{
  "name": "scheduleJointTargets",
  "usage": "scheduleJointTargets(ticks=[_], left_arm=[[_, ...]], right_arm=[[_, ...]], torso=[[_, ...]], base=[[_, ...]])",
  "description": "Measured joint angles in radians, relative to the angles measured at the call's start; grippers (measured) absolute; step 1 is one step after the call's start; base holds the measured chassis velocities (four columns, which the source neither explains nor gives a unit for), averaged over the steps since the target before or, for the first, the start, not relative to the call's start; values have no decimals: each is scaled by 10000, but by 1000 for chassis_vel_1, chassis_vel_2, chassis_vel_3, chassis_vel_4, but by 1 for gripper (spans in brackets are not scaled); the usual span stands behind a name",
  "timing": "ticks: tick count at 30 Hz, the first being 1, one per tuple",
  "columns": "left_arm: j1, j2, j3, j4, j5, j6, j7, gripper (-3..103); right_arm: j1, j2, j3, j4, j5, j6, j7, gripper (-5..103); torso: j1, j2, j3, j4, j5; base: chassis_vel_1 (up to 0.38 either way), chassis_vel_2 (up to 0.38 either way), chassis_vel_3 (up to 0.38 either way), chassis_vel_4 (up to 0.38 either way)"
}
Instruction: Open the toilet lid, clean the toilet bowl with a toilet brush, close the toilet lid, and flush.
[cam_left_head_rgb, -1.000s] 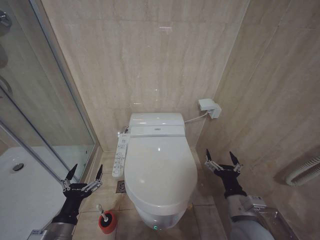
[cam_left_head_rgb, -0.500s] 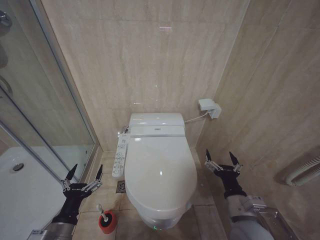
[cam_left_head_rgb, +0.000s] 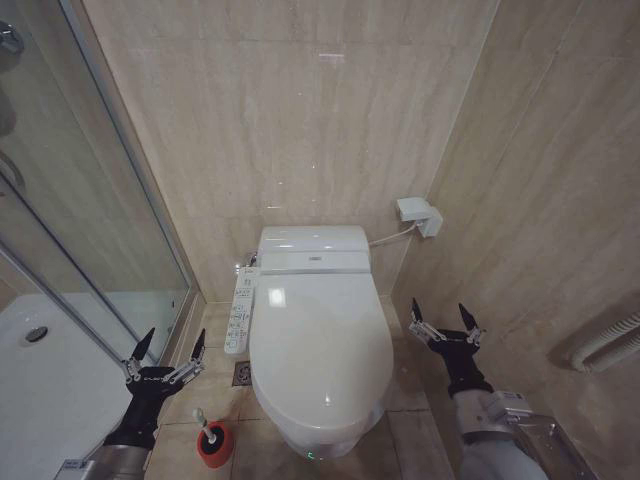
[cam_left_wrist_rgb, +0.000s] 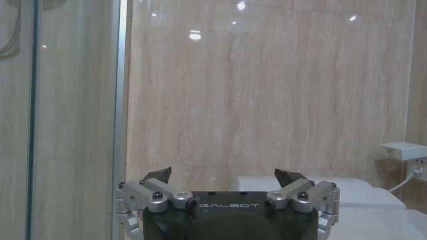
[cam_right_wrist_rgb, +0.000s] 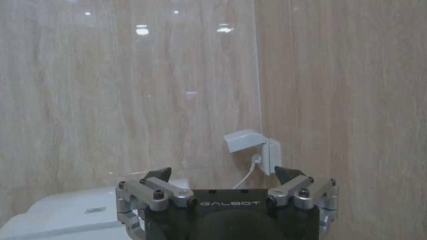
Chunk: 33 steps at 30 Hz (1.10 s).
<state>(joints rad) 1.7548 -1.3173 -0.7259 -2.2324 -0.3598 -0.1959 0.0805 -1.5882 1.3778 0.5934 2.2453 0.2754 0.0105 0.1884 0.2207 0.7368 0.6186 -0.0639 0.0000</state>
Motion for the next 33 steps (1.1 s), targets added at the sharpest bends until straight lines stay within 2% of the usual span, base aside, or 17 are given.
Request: scheduleJointTargets(ticks=[33], left_arm=[[0,0,0,0,0,0,0,100]], right_arm=[[1,0,0,-7,-1,1,1,100]], torso=[[0,0,0,0,0]], base=[[0,0,0,0]])
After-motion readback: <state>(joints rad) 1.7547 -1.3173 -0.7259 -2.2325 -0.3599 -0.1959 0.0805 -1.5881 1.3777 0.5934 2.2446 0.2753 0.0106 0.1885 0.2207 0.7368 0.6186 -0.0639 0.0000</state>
